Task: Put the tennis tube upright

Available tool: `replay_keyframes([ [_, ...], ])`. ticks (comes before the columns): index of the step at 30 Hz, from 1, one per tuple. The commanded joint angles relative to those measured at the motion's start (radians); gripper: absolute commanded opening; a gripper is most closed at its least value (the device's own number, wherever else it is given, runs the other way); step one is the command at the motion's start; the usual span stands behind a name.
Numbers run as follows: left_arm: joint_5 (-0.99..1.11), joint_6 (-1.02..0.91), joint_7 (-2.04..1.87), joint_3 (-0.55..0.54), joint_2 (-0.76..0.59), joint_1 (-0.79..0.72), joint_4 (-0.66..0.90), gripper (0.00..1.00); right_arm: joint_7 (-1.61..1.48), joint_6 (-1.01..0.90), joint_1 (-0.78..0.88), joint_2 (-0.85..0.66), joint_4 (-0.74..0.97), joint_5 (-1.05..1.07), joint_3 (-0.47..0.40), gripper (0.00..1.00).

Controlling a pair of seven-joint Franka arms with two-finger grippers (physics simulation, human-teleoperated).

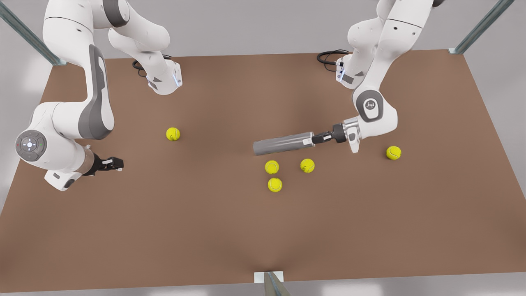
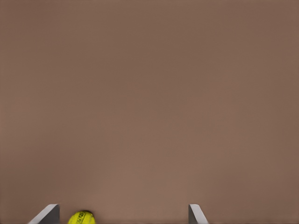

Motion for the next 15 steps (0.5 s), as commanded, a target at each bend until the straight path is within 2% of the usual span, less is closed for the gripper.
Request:
replay_keyframes([
  [1,0.078,0.0,-0.01,0.0,-0.005,0.002,0.0,0.21,0.0,-0.002,0.0,0.002,0.0,0.0,0.0,1.0],
  [6,0.29,-0.04,-0.195,0.006,-0.074,0.045,0.031,0.21,0.0,-0.002,-0.003,0.002,0.0,0.003,0.0,1.0],
  [15,0.506,-0.085,-0.277,0.011,-0.109,0.099,0.072,0.21,0.002,0.003,0.007,0.011,0.0,0.003,0.0,1.0],
])
